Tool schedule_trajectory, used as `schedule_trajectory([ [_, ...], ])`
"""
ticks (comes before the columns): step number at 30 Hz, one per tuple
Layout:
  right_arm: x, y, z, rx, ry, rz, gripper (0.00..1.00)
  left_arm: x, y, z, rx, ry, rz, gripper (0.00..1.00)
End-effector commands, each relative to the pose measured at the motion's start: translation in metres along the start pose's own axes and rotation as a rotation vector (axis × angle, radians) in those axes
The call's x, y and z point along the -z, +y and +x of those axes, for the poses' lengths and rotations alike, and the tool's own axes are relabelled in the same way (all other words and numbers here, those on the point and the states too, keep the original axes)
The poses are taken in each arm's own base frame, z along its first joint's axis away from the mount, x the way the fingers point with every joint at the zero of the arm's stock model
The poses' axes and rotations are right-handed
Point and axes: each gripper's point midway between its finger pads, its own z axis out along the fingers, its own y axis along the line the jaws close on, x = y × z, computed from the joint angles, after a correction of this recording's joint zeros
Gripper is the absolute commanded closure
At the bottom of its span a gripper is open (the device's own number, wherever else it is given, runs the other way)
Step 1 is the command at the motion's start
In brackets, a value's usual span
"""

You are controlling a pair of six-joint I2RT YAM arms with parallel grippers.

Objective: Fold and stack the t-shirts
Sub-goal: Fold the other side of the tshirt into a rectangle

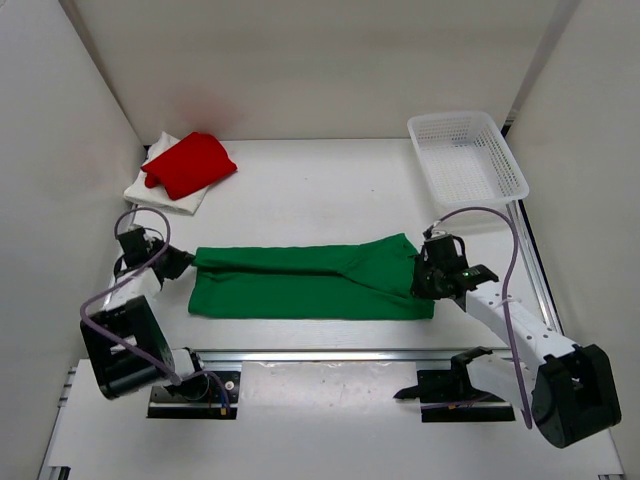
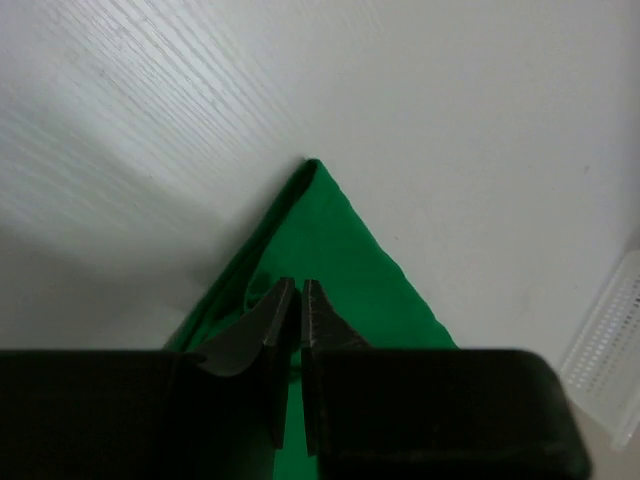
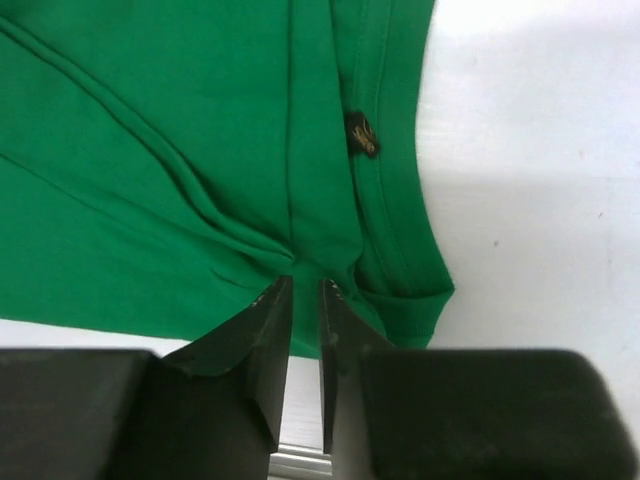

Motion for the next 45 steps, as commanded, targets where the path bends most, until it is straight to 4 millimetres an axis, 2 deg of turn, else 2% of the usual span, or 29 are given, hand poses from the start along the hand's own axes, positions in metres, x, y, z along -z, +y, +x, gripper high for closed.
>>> schedule_trajectory([
  [1, 0.016, 0.011, -0.044, -0.042, -0.175, -0.039, 0.81, 0.035, -0.053, -0.032, -0.021, -0.179, 0.170, 0.81],
  [2, 0.018, 0.014, -0.047, -0.030, -0.185, -0.048, 0.76, 0.038, -0.057, -0.033, -0.036, -0.198, 0.175, 0.83],
  [4, 0.023, 0.029, -0.062, -0.003, -0.241, -0.102, 0.73, 0.051, -0.069, -0.036, -0.091, -0.273, 0.177, 0.86],
  [6, 0.022, 0.054, -0.067, 0.035, -0.238, -0.199, 0.78, 0.057, -0.066, -0.035, -0.129, -0.300, 0.137, 0.90],
  [7, 0.019, 0.071, -0.073, 0.066, -0.236, -0.252, 0.84, 0.058, -0.066, -0.032, -0.148, -0.317, 0.131, 0.90],
  [8, 0.012, 0.080, -0.079, 0.081, -0.233, -0.264, 0.93, 0.058, -0.068, -0.028, -0.164, -0.311, 0.146, 0.89],
  [9, 0.007, 0.089, -0.079, 0.111, -0.222, -0.276, 0.97, 0.056, -0.069, -0.022, -0.175, -0.310, 0.170, 0.88],
  [11, -0.009, 0.112, -0.090, 0.149, -0.215, -0.310, 1.00, 0.048, -0.069, 0.004, -0.197, -0.246, 0.207, 0.88],
  [12, -0.016, 0.119, -0.090, 0.168, -0.204, -0.326, 1.00, 0.045, -0.079, 0.013, -0.216, -0.227, 0.246, 0.88],
  [13, -0.021, 0.131, -0.100, 0.182, -0.230, -0.337, 0.99, 0.039, -0.076, 0.019, -0.220, -0.211, 0.230, 0.88],
  [14, -0.029, 0.139, -0.105, 0.192, -0.234, -0.344, 0.87, 0.032, -0.081, 0.034, -0.242, -0.164, 0.233, 0.87],
  [15, -0.033, 0.141, -0.107, 0.207, -0.236, -0.345, 0.78, 0.030, -0.085, 0.038, -0.252, -0.158, 0.245, 0.88],
  [17, -0.049, 0.151, -0.108, 0.220, -0.197, -0.359, 0.71, 0.016, -0.087, 0.055, -0.263, -0.083, 0.245, 0.88],
  [18, -0.055, 0.155, -0.108, 0.221, -0.187, -0.352, 0.68, 0.013, -0.093, 0.075, -0.287, -0.021, 0.264, 0.89],
  [21, -0.067, 0.159, -0.095, 0.249, -0.157, -0.328, 0.67, -0.002, -0.074, 0.093, -0.263, 0.075, 0.234, 0.91],
  [23, -0.071, 0.159, -0.095, 0.255, -0.150, -0.324, 0.66, -0.008, -0.059, 0.101, -0.249, 0.114, 0.200, 0.93],
  [24, -0.071, 0.160, -0.093, 0.253, -0.142, -0.317, 0.66, -0.010, -0.046, 0.097, -0.210, 0.126, 0.181, 0.93],
  [26, -0.074, 0.151, -0.088, 0.260, -0.138, -0.274, 0.67, -0.009, -0.041, 0.100, -0.189, 0.140, 0.190, 0.94],
  [31, -0.066, 0.149, -0.079, 0.250, -0.140, -0.277, 0.78, -0.006, -0.015, 0.113, -0.135, 0.176, 0.159, 0.96],
  [33, -0.061, 0.149, -0.072, 0.240, -0.142, -0.292, 0.80, -0.001, -0.009, 0.111, -0.109, 0.165, 0.166, 0.96],
  [34, -0.059, 0.149, -0.066, 0.230, -0.137, -0.309, 0.83, 0.003, -0.009, 0.109, -0.105, 0.155, 0.178, 0.97],
  [35, -0.056, 0.149, -0.068, 0.228, -0.146, -0.317, 0.89, 0.006, -0.008, 0.108, -0.096, 0.151, 0.174, 0.97],
  [37, -0.053, 0.142, -0.060, 0.210, -0.129, -0.327, 0.95, 0.019, -0.016, 0.099, -0.126, 0.096, 0.211, 0.96],
  [38, -0.049, 0.141, -0.057, 0.209, -0.126, -0.333, 0.97, 0.023, -0.014, 0.097, -0.121, 0.081, 0.203, 0.95],
  [41, -0.046, 0.142, -0.043, 0.215, -0.105, -0.364, 1.00, 0.044, -0.035, 0.072, -0.166, -0.054, 0.265, 0.92],
  [45, -0.037, 0.135, -0.026, 0.225, -0.079, -0.359, 0.99, 0.049, -0.047, 0.082, -0.239, 0.004, 0.286, 0.89],
])
